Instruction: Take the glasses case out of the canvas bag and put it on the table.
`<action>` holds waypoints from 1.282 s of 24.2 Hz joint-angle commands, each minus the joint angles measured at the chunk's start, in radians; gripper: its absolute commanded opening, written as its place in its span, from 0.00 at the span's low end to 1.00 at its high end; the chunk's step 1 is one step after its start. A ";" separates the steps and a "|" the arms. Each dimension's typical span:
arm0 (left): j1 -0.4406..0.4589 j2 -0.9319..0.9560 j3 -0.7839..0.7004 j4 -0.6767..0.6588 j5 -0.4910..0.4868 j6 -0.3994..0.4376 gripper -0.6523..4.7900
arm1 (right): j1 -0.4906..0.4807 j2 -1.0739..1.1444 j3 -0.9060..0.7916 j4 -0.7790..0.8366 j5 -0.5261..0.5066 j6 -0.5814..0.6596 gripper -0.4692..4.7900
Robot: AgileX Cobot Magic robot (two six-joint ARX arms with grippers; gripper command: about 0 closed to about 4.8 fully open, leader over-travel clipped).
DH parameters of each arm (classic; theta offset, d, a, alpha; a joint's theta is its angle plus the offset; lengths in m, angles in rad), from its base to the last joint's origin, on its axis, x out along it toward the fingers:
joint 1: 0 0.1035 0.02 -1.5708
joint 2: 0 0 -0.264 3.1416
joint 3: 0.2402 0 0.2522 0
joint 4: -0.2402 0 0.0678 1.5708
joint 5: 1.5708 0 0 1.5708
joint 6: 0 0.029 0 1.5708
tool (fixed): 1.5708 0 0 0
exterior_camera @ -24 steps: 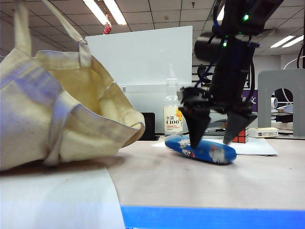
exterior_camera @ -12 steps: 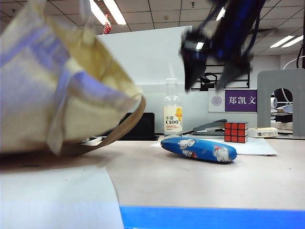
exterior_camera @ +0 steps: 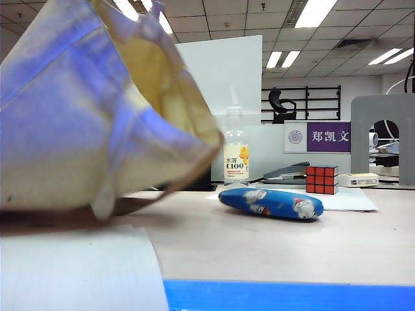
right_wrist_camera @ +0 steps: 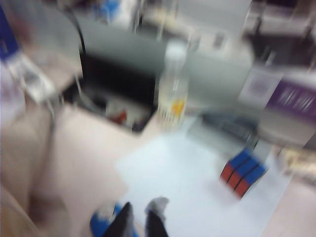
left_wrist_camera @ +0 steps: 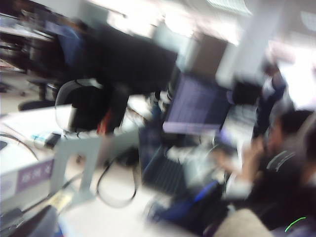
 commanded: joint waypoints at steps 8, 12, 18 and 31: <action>-0.023 0.266 0.003 -0.956 -0.668 0.403 1.00 | 0.001 -0.479 -0.355 -0.093 -0.033 0.088 0.27; -0.023 0.321 0.003 -0.983 -0.905 0.399 1.00 | 0.005 -0.594 -0.426 -0.117 -0.069 0.163 0.27; -0.024 0.297 -0.006 -0.914 -0.655 0.293 0.63 | 0.003 -0.790 -0.482 -0.122 0.062 0.195 0.24; -0.030 -0.308 -0.589 -0.066 -0.693 0.199 0.21 | 0.001 -1.150 -0.743 -0.117 0.343 0.249 0.13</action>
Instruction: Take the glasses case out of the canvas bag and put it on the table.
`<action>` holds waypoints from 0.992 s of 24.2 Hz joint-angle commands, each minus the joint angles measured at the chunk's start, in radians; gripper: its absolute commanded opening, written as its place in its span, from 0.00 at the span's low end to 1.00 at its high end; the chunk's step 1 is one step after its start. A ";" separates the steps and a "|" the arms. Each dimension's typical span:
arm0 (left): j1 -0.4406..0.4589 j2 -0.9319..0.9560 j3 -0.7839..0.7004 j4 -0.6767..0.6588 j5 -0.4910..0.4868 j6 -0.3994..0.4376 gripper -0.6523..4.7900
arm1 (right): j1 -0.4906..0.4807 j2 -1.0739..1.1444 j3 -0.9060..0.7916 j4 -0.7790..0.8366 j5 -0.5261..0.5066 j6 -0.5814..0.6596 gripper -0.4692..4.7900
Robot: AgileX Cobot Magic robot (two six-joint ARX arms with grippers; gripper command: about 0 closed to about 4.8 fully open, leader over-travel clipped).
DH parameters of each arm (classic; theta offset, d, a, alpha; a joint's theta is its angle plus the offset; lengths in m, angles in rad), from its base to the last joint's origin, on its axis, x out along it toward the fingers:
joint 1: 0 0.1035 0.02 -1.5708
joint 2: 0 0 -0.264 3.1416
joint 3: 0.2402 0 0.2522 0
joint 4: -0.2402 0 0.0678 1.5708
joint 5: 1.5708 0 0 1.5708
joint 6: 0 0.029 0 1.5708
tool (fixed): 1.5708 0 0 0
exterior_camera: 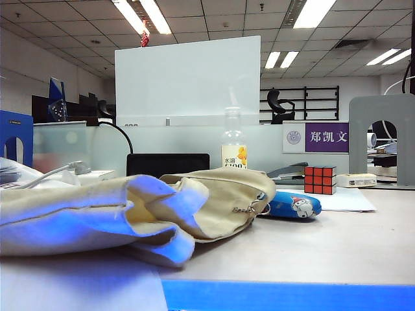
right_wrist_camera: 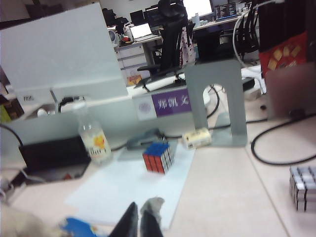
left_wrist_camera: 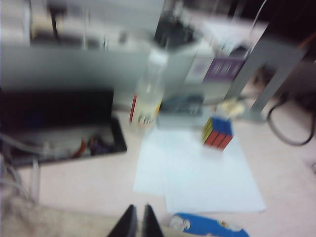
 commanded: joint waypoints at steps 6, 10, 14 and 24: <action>0.037 -0.420 -0.455 0.238 -0.055 0.054 0.11 | -0.003 -0.002 -0.251 0.179 -0.063 0.010 0.13; 0.054 -0.635 -0.665 0.244 -0.150 0.138 0.11 | -0.003 0.000 -0.395 0.400 -0.060 0.000 0.13; 0.059 -0.824 -0.842 0.246 -0.363 0.129 0.11 | -0.003 -0.001 -0.479 0.466 -0.048 -0.001 0.13; 0.063 -1.223 -1.172 0.257 -0.442 0.235 0.11 | -0.005 -0.001 -0.558 0.425 -0.003 -0.125 0.13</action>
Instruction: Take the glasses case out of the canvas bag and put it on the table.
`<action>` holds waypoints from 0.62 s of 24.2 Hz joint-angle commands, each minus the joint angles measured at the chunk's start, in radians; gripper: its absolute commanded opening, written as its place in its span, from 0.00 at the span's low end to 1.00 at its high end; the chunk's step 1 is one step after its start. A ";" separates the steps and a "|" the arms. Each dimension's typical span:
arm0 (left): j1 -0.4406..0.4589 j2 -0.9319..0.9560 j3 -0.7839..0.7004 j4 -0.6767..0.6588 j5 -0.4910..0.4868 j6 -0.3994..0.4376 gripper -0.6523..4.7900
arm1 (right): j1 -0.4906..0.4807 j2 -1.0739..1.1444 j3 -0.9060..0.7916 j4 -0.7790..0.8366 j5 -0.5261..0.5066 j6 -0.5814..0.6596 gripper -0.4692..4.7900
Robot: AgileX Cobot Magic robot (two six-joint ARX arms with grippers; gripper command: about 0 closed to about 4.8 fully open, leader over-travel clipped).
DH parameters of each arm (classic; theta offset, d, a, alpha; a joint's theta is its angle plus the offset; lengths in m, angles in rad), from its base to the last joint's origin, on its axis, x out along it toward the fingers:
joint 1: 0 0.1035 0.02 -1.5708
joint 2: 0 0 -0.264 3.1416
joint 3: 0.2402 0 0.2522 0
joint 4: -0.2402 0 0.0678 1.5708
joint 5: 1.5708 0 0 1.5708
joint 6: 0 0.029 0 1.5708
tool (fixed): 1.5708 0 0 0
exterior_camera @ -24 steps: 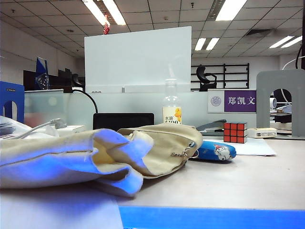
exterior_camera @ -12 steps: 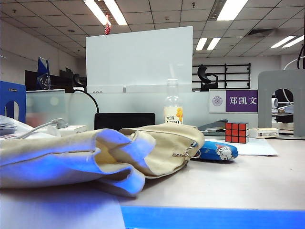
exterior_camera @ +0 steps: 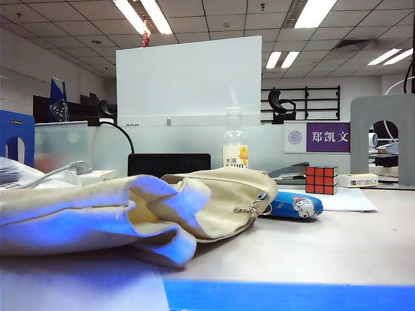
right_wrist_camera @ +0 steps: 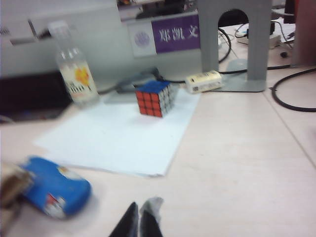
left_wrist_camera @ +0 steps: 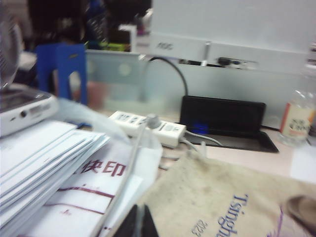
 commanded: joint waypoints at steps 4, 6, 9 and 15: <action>0.027 -0.013 -0.100 -0.035 0.007 -0.050 0.11 | 0.000 0.001 -0.067 0.011 0.019 -0.078 0.13; 0.043 -0.013 -0.100 -0.071 -0.018 -0.090 0.11 | -0.002 0.001 -0.078 0.010 0.023 -0.078 0.13; 0.054 -0.013 -0.100 -0.109 -0.049 -0.098 0.11 | -0.001 -0.001 -0.078 0.023 0.023 -0.078 0.13; 0.053 -0.014 -0.100 -0.122 -0.044 -0.098 0.11 | 0.000 -0.001 -0.078 0.025 0.014 -0.078 0.13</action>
